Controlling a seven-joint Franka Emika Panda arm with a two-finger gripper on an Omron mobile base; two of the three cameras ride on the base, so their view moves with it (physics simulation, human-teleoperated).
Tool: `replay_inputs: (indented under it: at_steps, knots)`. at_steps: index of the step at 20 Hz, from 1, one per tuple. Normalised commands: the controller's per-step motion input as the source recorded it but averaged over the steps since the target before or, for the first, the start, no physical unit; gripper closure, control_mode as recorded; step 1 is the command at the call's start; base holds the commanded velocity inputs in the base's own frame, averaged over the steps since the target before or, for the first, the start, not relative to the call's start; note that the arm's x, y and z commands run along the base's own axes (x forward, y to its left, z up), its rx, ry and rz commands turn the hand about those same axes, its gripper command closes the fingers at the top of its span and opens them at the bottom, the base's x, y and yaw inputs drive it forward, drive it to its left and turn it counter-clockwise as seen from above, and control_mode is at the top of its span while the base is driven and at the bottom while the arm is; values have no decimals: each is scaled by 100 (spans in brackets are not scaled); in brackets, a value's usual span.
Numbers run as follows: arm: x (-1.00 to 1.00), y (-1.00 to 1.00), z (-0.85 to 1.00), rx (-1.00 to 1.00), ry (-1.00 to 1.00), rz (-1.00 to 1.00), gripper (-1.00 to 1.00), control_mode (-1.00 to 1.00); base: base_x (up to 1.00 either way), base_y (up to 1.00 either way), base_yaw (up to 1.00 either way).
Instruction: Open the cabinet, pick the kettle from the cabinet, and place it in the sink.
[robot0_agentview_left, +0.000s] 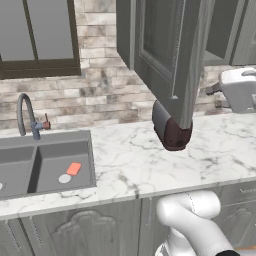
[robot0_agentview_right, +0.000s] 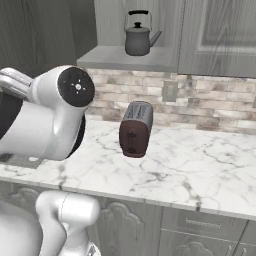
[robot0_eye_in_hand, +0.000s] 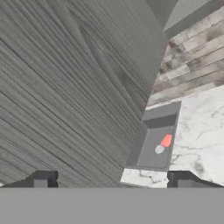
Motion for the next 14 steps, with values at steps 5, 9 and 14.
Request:
replay_inputs:
  at_steps: [5,9,14]
  knots:
    - [38,-20,3,-24,-4,-19,-100,-100,0,0,0]
    - [39,-24,11,-10,0,-17,-100,-100,0,0,0]
    - [42,-24,13,-4,0,-14,-100,-100,0,0,0]
